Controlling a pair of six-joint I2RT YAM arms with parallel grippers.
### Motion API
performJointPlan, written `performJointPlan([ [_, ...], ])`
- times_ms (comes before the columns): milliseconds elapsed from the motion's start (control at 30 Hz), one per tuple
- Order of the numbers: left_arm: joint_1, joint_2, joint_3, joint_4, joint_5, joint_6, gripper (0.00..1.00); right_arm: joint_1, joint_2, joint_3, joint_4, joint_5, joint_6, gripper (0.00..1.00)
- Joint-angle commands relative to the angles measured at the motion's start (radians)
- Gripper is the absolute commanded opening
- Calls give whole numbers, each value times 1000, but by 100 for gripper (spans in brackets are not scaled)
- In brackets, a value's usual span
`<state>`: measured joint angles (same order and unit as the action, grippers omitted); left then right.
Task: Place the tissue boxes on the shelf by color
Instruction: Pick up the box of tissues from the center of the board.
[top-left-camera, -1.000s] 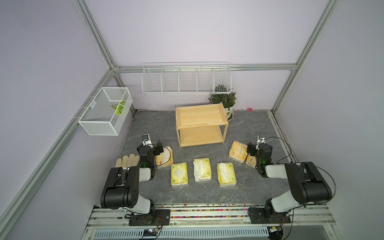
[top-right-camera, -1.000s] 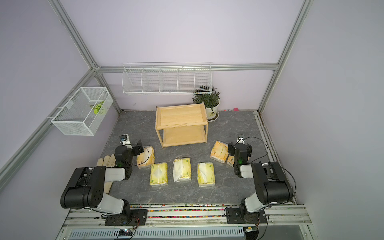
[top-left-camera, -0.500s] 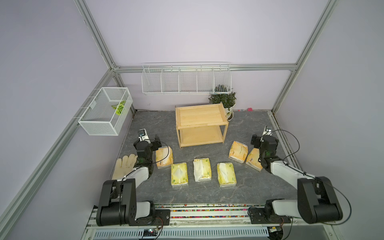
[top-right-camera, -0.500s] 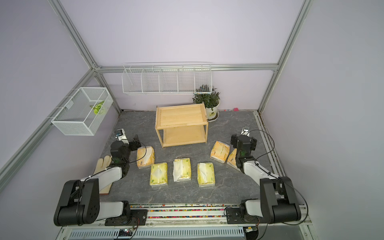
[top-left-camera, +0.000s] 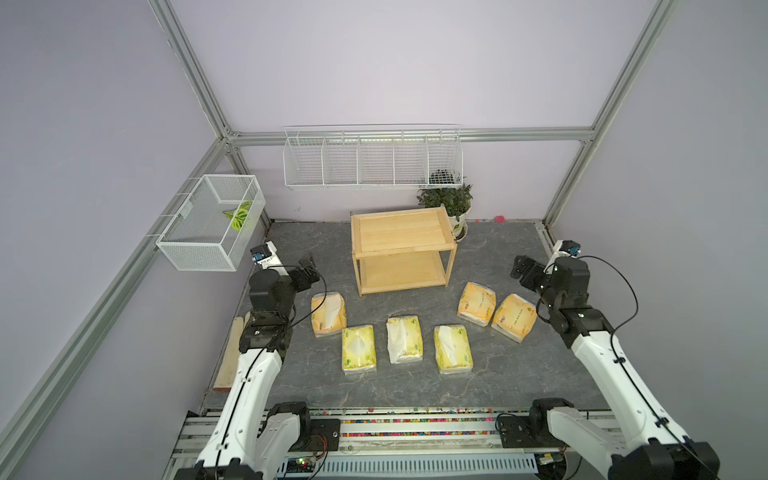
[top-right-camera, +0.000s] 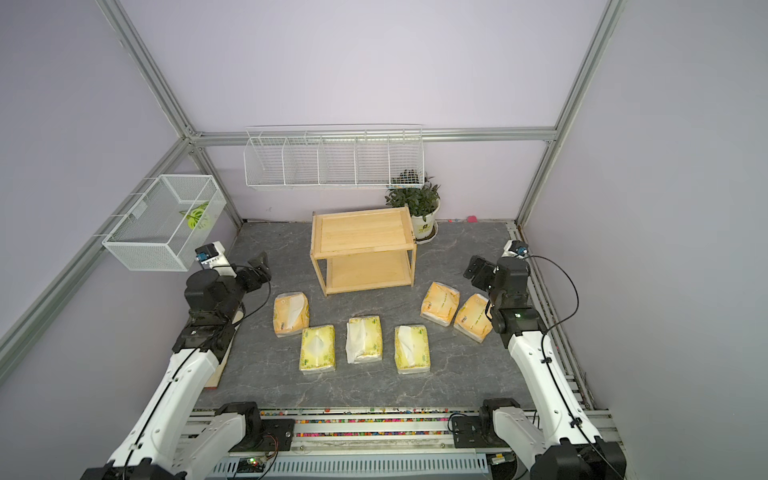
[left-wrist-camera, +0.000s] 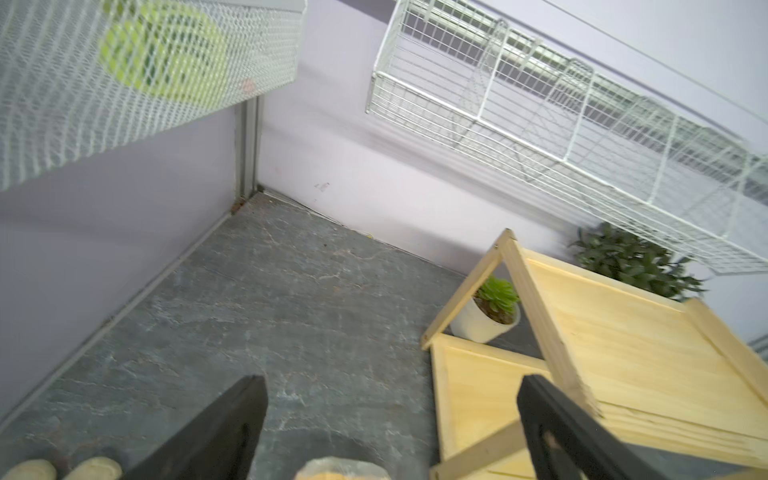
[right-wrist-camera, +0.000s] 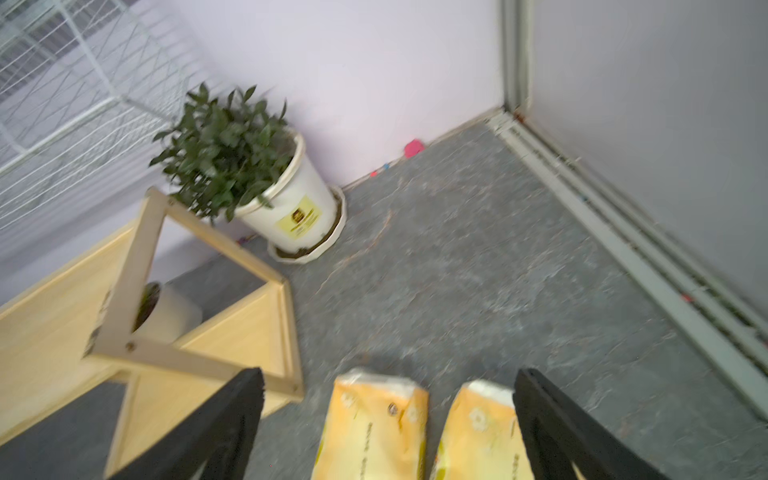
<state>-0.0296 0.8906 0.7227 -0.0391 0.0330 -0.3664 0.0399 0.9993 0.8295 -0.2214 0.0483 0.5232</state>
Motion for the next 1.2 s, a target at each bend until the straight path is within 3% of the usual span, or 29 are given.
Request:
performJointPlan([
  [0, -54, -37, 54, -225, 119, -102, 100, 11, -23, 16, -196, -249, 65, 99],
  [233, -307, -31, 132, -383, 187, -219, 100, 97, -122, -51, -356, -415, 140, 99],
  [500, -683, 69, 113, -316, 161, -388, 100, 164, -266, -206, -417, -476, 265, 99],
  [700, -902, 226, 105, -179, 151, -474, 100, 174, -330, -348, -419, -531, 324, 99],
  [867, -990, 368, 115, -63, 199, -508, 100, 185, -352, -420, -400, -554, 346, 99],
  [1167, -1014, 596, 184, -5, 324, -460, 100, 190, -326, -508, -296, -589, 376, 99],
])
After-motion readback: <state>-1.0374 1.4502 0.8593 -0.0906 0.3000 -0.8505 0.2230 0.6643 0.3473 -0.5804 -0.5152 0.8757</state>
